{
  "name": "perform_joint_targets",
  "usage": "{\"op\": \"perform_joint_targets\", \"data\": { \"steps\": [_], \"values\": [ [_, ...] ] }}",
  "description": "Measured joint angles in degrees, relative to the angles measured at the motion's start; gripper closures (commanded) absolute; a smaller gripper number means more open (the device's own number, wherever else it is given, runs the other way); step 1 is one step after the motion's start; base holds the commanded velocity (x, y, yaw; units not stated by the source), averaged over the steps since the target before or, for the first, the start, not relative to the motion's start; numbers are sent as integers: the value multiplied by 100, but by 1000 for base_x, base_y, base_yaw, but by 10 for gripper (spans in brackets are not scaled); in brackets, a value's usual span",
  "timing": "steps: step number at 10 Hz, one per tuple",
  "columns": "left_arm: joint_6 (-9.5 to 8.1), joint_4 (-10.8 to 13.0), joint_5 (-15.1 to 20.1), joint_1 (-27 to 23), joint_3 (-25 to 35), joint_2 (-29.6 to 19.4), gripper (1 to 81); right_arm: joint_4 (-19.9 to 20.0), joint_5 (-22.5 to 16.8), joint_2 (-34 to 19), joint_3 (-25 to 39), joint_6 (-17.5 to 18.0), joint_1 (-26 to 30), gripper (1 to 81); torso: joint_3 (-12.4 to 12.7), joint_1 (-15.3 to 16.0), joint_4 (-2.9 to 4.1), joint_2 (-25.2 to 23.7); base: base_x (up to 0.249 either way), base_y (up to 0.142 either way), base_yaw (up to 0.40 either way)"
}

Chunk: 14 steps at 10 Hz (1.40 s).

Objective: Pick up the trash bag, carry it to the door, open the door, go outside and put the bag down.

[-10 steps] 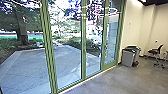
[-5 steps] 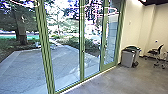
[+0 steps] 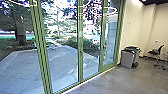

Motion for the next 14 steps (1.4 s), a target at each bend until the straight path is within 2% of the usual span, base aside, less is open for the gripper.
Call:
{"op": "perform_joint_targets", "data": {
  "steps": [14],
  "values": [
    [0, 0, -54, 33, 4, 2, 811, 0, -2, 13, -13, -6, -2, 10, 0, 0, 0, 0, 108, -95, 0]
  ]
}}
